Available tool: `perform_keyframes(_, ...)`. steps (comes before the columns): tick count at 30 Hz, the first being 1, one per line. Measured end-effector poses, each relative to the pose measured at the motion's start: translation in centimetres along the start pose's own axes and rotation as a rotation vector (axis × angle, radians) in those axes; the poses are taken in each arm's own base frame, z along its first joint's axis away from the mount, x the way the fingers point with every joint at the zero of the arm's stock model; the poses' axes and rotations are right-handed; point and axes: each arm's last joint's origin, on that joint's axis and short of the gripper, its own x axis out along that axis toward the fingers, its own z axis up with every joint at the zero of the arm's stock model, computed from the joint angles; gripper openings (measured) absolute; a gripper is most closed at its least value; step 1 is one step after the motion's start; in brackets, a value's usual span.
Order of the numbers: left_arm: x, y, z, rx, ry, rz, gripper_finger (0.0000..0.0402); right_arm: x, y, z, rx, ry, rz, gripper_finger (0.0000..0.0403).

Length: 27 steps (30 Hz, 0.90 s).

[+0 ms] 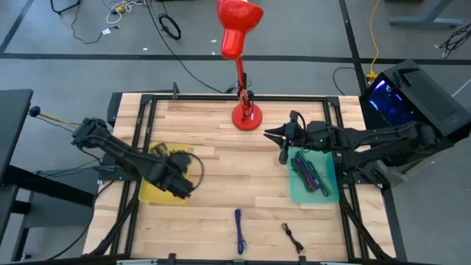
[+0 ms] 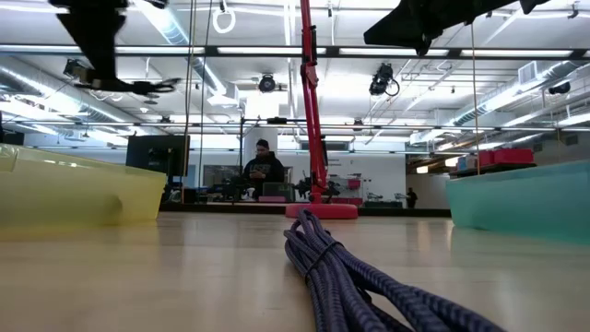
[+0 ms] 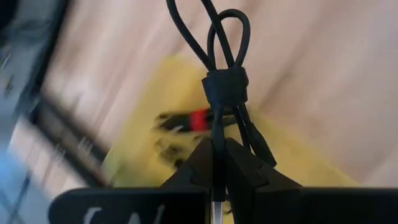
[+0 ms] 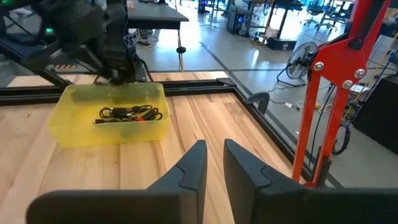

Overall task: Pick & Place USB Port
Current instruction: Put the black USB cable into the yellow transparent bin

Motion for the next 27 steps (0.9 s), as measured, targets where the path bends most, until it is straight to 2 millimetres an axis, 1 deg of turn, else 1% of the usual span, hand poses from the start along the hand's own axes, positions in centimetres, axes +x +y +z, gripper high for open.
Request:
perform_keyframes(2,-0.5,0.8,-0.8,-0.092,0.012,0.053,0.002,0.0,0.0,0.0,-0.001,0.003,0.001,0.0055)
perform_keyframes(5,-0.8,1.0,-1.7,-0.173,-0.019,0.007,0.002,0.0,0.0,-0.1,-0.002,0.006,0.001,0.0055)
perform_keyframes(7,-0.5,1.0,-2.3,-0.211,-0.004,0.007,0.002,0.0,0.0,-0.1,-0.002,0.006,0.001,0.0055)
perform_keyframes(11,1.2,0.9,-4.3,-0.268,0.09,0.09,0.002,0.0,0.0,-0.1,-0.002,0.006,0.001,0.0055)
perform_keyframes(16,3.7,0.4,-6.6,-0.325,0.207,0.139,0.0022,0.0,0.0,-0.1,-0.002,0.005,0.001,0.0055)
perform_keyframes(18,4.6,0.1,-7.0,-0.356,0.204,0.124,0.0025,0.0,0.0,0.0,-0.001,0.003,0.001,0.0055)
perform_keyframes(21,5.4,-0.3,-7.3,-0.37,0.209,0.091,0.0031,0.0,0.0,0.0,-0.001,0.0,0.001,0.0055)
perform_keyframes(27,5.6,-0.6,-7.4,-0.357,0.271,0.062,0.0061,0.0,0.0,0.2,0.016,-0.016,0.001,0.0055)
